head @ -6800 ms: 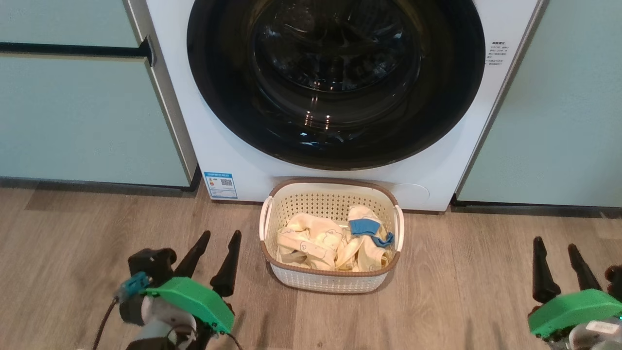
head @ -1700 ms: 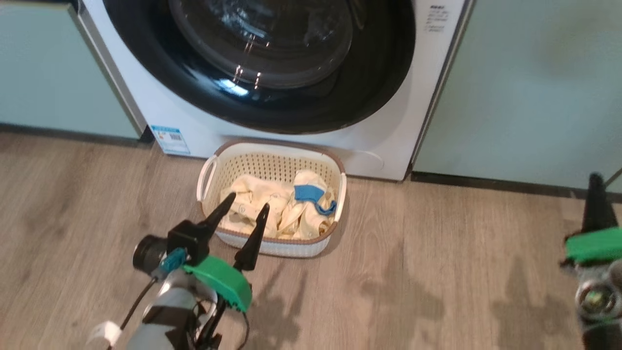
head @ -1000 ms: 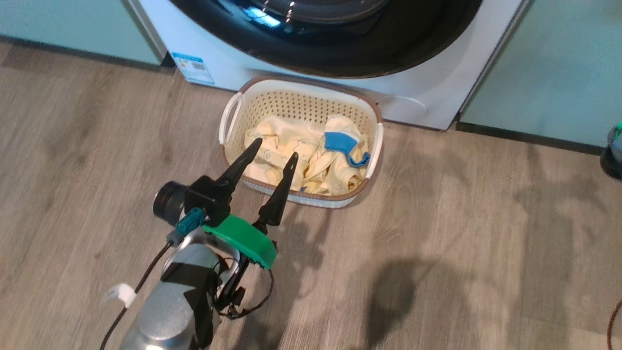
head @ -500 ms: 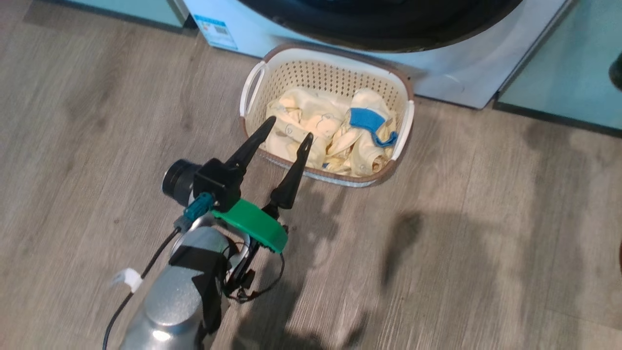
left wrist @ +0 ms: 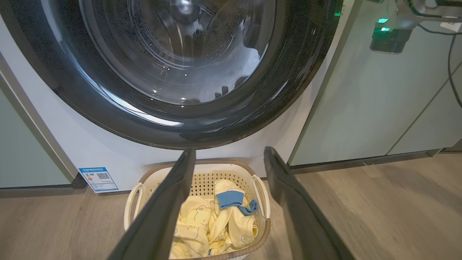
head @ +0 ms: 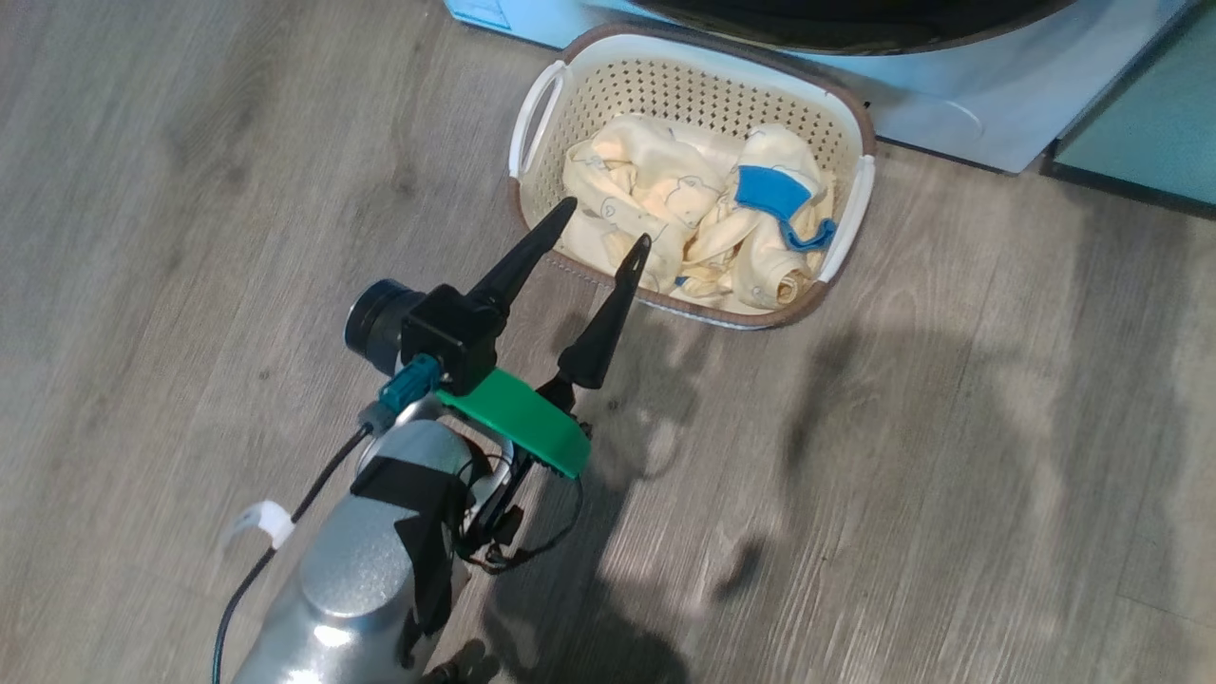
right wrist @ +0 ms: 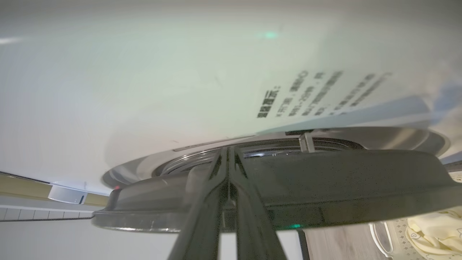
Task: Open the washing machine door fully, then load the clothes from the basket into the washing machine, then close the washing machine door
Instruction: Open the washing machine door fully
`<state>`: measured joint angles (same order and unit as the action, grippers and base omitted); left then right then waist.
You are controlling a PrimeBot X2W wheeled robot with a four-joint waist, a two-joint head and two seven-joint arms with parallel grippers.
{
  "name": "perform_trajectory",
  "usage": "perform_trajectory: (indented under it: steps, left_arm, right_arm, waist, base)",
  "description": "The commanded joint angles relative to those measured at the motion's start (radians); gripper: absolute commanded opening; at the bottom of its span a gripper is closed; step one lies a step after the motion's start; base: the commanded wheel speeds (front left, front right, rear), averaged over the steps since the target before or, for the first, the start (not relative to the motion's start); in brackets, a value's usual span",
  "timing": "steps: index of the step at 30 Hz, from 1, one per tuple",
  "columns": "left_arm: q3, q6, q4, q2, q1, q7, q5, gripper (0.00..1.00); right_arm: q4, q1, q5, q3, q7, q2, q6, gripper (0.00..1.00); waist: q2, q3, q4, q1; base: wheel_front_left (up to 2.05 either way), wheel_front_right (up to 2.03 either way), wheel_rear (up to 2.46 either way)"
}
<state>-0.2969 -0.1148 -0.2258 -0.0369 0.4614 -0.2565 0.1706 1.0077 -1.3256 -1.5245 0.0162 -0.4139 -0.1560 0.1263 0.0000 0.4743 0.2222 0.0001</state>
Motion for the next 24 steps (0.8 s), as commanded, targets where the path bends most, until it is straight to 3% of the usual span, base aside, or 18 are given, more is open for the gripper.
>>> perform_trajectory:
  steps: [1, 13, 24]
  left_arm:
    - [0.025, 0.009, 0.036, -0.014, 0.026, -0.005, 0.008, 1.0]
    - [0.009, 0.026, 0.044, -0.013, 0.036, -0.005, 0.021, 1.0]
    - [0.0, 0.037, 0.036, -0.013, 0.041, -0.005, 0.032, 1.0]
  right_arm:
    - [-0.025, -0.056, 0.006, -0.01, 0.008, 0.015, 0.004, 0.0]
    - [0.015, -0.103, 0.027, -0.035, -0.016, 0.009, 0.004, 0.0]
    - [0.034, -0.091, 0.023, -0.057, -0.103, 0.012, 0.004, 0.0]
  waist:
    - [0.0, 0.006, 0.007, -0.0001]
    - [0.0, 0.03, 0.019, -0.0001]
    - [0.0, 0.029, 0.02, -0.0001]
  base:
    - [0.0, 0.0, 0.0]
    - [0.0, 0.0, 0.0]
    - [0.0, 0.0, 0.0]
